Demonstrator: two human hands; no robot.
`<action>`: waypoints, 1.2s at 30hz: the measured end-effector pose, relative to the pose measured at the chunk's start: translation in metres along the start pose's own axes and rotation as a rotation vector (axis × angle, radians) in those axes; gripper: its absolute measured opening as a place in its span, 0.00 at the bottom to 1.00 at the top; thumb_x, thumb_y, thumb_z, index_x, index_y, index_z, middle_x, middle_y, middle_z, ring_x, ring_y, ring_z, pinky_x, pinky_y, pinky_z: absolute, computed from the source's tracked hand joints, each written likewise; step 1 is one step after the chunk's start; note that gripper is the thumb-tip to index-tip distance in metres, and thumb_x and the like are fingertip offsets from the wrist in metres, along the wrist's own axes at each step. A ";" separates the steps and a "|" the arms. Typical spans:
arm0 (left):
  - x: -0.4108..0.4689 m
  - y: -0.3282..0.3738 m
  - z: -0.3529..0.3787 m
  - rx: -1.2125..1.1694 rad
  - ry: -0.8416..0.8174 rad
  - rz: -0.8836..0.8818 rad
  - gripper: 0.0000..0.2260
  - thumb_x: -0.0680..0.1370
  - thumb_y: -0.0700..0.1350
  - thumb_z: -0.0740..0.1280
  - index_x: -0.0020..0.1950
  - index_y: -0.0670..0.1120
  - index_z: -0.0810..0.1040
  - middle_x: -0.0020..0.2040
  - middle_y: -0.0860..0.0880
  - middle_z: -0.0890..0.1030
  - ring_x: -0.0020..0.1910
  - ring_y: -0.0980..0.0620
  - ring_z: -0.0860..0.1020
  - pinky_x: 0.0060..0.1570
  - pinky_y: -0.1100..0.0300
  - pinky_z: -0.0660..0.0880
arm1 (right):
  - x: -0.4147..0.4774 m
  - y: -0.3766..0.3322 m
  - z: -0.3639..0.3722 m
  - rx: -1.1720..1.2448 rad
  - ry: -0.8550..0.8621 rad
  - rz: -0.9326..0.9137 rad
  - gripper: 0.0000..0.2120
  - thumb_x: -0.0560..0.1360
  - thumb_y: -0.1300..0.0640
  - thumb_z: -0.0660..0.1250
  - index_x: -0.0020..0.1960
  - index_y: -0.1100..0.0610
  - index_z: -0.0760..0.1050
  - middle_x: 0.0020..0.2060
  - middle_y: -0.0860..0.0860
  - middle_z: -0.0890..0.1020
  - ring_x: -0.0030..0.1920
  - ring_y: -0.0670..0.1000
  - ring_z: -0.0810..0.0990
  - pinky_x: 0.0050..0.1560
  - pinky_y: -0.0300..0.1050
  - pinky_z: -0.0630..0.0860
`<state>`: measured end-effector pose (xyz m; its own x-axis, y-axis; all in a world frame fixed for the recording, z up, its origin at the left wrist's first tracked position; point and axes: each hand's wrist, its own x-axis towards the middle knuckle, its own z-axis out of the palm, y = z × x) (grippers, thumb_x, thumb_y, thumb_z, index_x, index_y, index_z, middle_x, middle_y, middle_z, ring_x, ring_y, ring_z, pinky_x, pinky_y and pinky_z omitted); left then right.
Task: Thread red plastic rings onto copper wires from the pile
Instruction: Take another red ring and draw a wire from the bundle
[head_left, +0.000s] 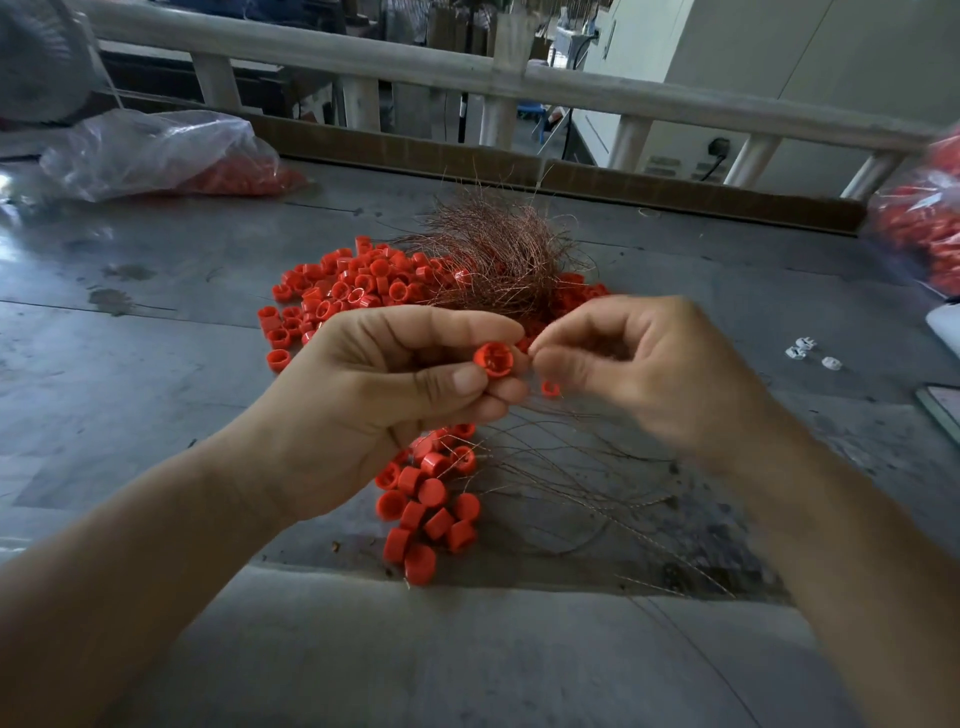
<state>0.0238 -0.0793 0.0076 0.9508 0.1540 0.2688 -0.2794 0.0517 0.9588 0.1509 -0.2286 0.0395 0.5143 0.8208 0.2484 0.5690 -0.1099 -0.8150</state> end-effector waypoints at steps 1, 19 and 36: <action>0.000 -0.001 -0.001 -0.006 0.003 -0.006 0.17 0.62 0.56 0.76 0.49 0.55 0.83 0.47 0.52 0.84 0.46 0.55 0.82 0.44 0.63 0.78 | 0.004 0.005 -0.009 -0.033 0.080 0.028 0.08 0.63 0.46 0.69 0.38 0.49 0.80 0.31 0.45 0.82 0.33 0.41 0.78 0.37 0.33 0.75; 0.000 0.003 -0.001 -0.033 0.003 -0.023 0.19 0.60 0.57 0.77 0.48 0.54 0.83 0.45 0.52 0.84 0.45 0.55 0.82 0.44 0.63 0.78 | 0.027 0.081 -0.035 -0.718 0.182 0.364 0.05 0.70 0.57 0.72 0.42 0.51 0.76 0.38 0.48 0.77 0.42 0.50 0.75 0.43 0.40 0.67; 0.001 0.003 0.001 -0.167 0.084 -0.104 0.14 0.61 0.34 0.72 0.44 0.46 0.84 0.39 0.44 0.84 0.40 0.50 0.83 0.39 0.64 0.78 | 0.008 0.011 -0.021 0.247 0.027 0.130 0.14 0.77 0.69 0.56 0.43 0.56 0.77 0.34 0.50 0.80 0.32 0.43 0.79 0.35 0.34 0.77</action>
<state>0.0245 -0.0803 0.0109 0.9631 0.2207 0.1543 -0.2057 0.2328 0.9505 0.1749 -0.2351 0.0431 0.5916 0.7933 0.1442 0.3250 -0.0709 -0.9431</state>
